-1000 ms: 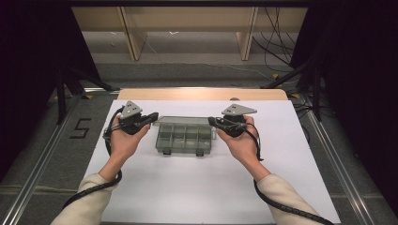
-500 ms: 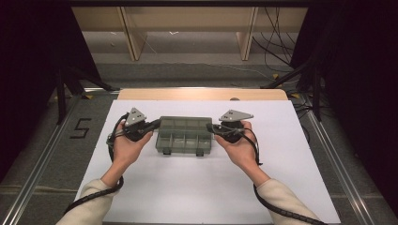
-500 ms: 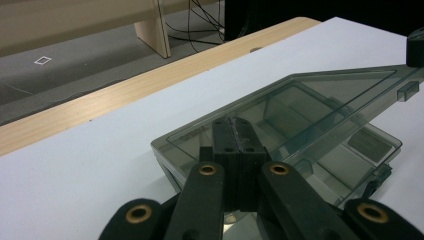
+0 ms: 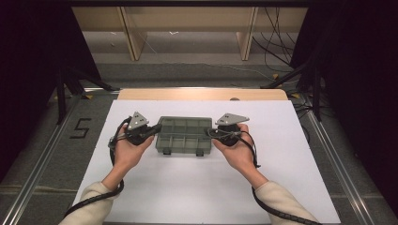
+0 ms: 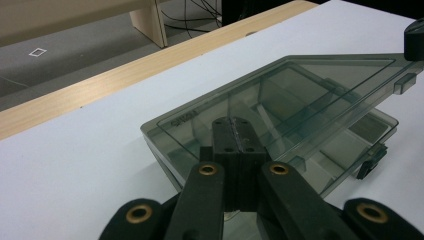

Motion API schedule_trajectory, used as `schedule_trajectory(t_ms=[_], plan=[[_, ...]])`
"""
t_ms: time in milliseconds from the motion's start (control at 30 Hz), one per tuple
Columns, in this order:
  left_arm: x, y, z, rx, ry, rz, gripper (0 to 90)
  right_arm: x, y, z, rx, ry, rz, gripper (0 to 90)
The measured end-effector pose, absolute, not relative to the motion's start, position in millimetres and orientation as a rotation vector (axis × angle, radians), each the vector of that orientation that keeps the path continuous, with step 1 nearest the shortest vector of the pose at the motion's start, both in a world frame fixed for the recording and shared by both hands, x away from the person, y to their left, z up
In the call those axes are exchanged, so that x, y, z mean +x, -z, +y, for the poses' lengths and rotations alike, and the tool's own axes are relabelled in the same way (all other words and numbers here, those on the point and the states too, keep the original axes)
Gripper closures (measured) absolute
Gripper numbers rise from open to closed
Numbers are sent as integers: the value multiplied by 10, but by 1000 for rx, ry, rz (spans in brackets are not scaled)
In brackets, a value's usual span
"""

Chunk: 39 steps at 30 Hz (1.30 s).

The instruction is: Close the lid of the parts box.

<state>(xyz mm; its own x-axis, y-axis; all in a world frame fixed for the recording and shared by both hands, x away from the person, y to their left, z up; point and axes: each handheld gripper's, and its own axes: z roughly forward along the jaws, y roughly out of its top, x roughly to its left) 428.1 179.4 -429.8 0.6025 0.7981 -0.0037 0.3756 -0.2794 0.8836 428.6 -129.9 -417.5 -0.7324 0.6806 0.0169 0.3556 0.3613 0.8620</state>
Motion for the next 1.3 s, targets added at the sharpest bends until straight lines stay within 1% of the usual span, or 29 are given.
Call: schedule_trajectory(t_ms=[300, 500, 567, 633, 667, 700, 767, 1300], plan=[[4264, 4349, 1775, 1929, -554, 935, 898, 4266, 4229, -1269, 903, -1295, 2319, 900], [4261, 4376, 1768, 1920, -546, 946, 898, 4264, 4255, -1277, 910, -1283, 2334, 900], [4261, 4377, 1781, 1944, -548, 941, 898, 4266, 4257, -1282, 913, -1275, 2335, 900], [4258, 4407, 1762, 1924, -538, 950, 898, 4262, 4267, -1281, 921, -1266, 2343, 900], [4256, 4413, 1770, 1953, -539, 943, 898, 4268, 4283, -1275, 915, -1268, 2341, 900], [4256, 4433, 1753, 1937, -532, 950, 898, 4270, 4291, -1277, 909, -1261, 2354, 900], [4259, 4449, 1764, 1967, -531, 942, 898, 4266, 4317, -1270, 923, -1251, 2358, 900], [4254, 4593, 1706, 2020, -508, 951, 898, 4279, 4444, -1260, 927, -1183, 2415, 900]])
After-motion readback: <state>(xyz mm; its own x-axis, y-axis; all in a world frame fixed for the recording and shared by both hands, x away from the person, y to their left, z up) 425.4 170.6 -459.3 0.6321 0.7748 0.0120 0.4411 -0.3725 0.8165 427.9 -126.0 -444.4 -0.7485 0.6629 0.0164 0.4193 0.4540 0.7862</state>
